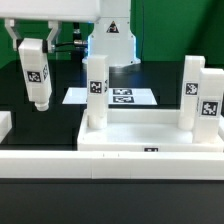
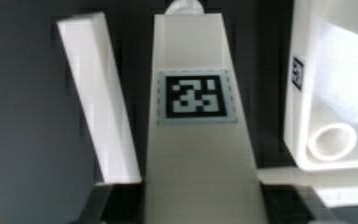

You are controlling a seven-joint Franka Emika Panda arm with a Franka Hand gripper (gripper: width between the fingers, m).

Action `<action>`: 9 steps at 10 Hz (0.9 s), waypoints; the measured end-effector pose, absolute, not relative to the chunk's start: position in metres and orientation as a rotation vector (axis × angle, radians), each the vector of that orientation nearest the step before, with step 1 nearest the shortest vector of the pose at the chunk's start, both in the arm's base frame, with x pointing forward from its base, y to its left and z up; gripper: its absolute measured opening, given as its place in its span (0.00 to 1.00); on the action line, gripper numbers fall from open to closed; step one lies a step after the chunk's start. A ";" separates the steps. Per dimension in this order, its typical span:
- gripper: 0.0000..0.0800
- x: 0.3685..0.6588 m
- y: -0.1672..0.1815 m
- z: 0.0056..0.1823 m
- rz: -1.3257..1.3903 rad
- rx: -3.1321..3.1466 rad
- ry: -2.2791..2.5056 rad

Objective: Assemble desk

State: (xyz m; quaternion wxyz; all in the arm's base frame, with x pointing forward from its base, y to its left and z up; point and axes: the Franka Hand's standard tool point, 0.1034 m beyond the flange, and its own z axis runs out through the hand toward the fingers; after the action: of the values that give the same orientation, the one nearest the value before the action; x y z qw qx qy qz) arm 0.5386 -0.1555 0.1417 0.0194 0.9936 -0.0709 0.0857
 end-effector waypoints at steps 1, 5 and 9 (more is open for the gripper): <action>0.36 0.553 -0.155 0.151 0.412 3.051 -0.231; 0.36 0.563 -0.146 0.154 0.473 3.038 -0.247; 0.36 0.596 -0.109 0.160 0.538 3.040 -0.177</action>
Offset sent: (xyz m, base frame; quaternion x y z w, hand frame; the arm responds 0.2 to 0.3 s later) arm 0.0000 0.0000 0.0000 0.0000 0.0000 0.0000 1.0000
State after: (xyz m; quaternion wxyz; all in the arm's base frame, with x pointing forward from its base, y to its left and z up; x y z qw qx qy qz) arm 0.5965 -0.1088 0.1596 0.0245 0.9828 -0.0573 0.1738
